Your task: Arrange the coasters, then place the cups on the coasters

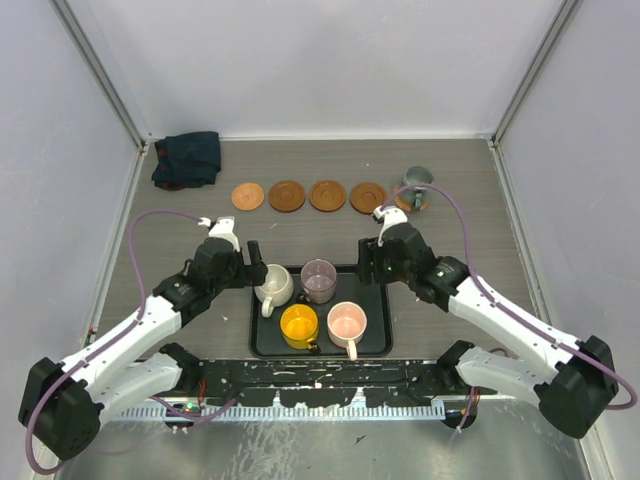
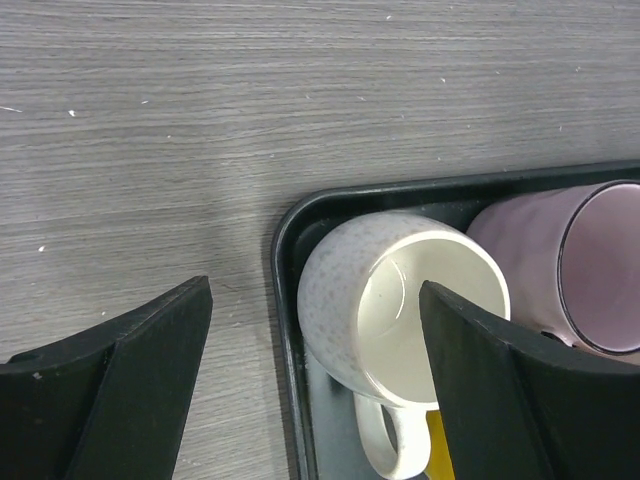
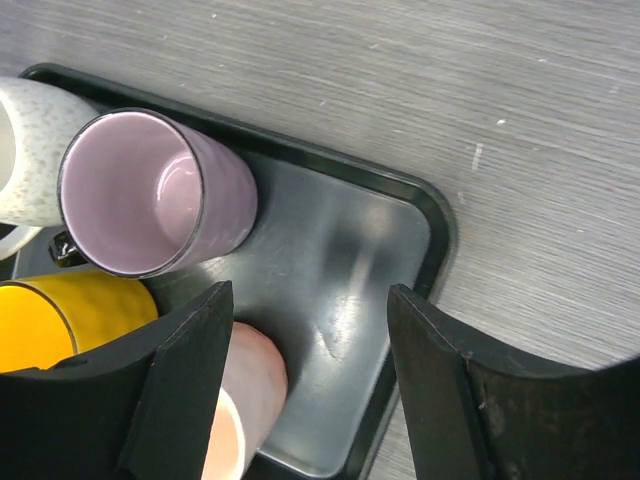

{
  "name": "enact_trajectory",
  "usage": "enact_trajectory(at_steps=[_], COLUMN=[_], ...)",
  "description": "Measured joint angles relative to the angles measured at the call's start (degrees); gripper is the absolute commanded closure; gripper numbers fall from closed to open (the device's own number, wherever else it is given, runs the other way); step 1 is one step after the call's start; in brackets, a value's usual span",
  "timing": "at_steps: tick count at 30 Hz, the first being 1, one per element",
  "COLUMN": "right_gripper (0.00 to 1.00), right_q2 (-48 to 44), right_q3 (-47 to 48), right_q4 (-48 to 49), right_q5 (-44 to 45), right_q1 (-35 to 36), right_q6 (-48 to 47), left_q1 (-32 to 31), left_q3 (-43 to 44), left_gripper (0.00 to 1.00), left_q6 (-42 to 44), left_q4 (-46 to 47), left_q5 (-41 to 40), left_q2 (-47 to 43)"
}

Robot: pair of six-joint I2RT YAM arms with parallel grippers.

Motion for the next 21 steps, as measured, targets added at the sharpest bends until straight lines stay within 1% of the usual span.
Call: enact_trajectory(at_steps=[3,7,11,18,21], right_gripper=[0.34,0.39,0.40,0.40,0.40], right_q2=[2.75,6.95,9.75,10.34,10.29], right_q3=[-0.04,-0.02,0.11,0.20,0.20], right_q4=[2.03,4.00,4.52,4.96,4.76], right_q5=[-0.22,-0.22,-0.09,1.29,2.45], right_q1=[2.36,5.35,7.61,8.59,8.70], right_q6=[0.96,1.60,1.95,2.45,2.89], left_q1=[-0.66,-1.46,-3.52,-9.97,-12.09], left_q3=[0.00,0.00,0.61,5.18,6.93], left_gripper=[0.14,0.15,0.16,0.16,0.18], left_q6=[0.15,1.22,3.32,8.98,10.69], left_q4=[0.02,0.09,0.31,3.43,4.09], left_q5=[0.22,0.55,1.49,3.13,3.13], left_q2=[-0.02,-0.24,0.04,6.27,9.70])
